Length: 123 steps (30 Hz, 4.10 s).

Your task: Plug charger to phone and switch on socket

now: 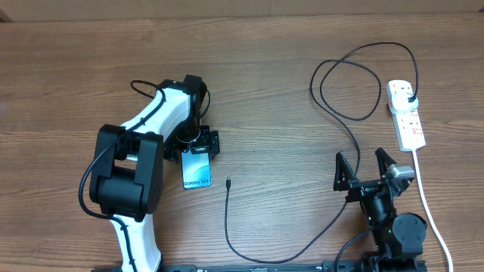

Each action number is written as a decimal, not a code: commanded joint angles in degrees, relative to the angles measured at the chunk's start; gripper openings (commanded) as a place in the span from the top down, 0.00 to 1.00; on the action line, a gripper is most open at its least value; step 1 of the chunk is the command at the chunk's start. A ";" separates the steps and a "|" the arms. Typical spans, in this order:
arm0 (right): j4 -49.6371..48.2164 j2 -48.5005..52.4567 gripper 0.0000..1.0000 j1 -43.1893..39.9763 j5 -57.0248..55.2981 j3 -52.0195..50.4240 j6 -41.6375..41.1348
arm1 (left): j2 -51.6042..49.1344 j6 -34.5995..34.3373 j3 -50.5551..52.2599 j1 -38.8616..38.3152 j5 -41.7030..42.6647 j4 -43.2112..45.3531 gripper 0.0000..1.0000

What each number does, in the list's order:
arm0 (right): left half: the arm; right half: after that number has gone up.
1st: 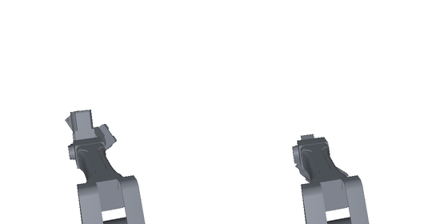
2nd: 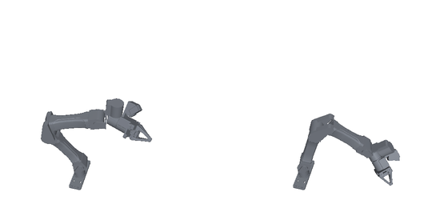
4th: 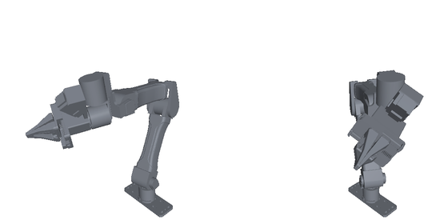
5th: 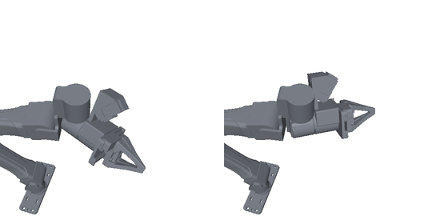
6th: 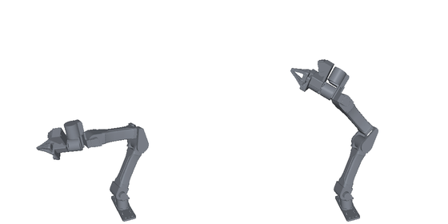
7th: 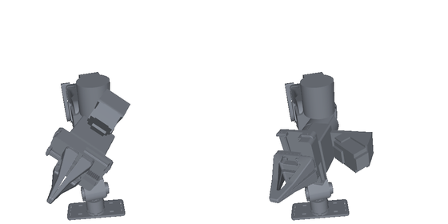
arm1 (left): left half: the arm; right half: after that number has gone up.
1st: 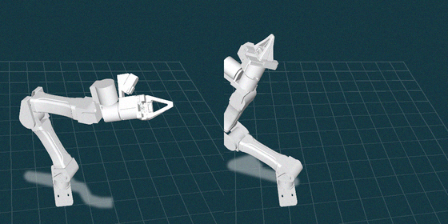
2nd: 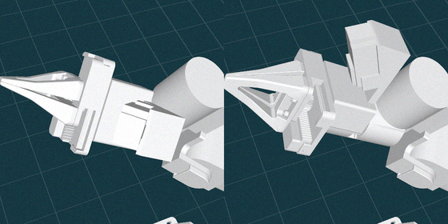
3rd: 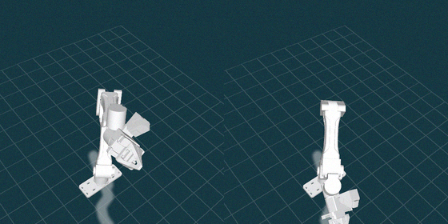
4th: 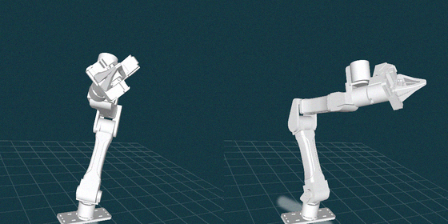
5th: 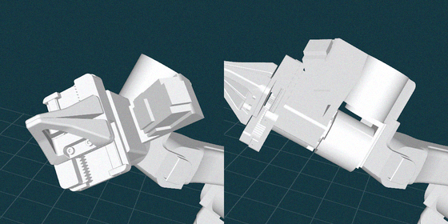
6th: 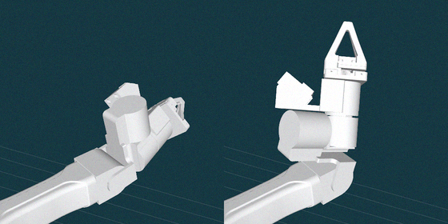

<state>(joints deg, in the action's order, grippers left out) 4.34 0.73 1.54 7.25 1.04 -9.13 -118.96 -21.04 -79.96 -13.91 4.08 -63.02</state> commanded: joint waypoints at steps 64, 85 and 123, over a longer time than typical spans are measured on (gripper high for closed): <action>-0.17 -0.57 0.00 0.33 0.15 -0.57 0.24 | -2.05 3.06 4.02 -0.42 0.37 6.99 0.06; -0.17 -0.57 0.00 0.33 0.15 -0.57 0.22 | 4.68 2.99 6.05 -0.31 0.00 8.31 0.00; -0.17 -0.57 0.00 0.33 0.13 -0.57 0.24 | 6.80 0.20 15.74 -0.48 -0.61 14.21 0.00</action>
<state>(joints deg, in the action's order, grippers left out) 4.34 0.73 1.54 7.25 1.04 -9.10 -109.23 -19.55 -67.42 -14.28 2.74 -48.29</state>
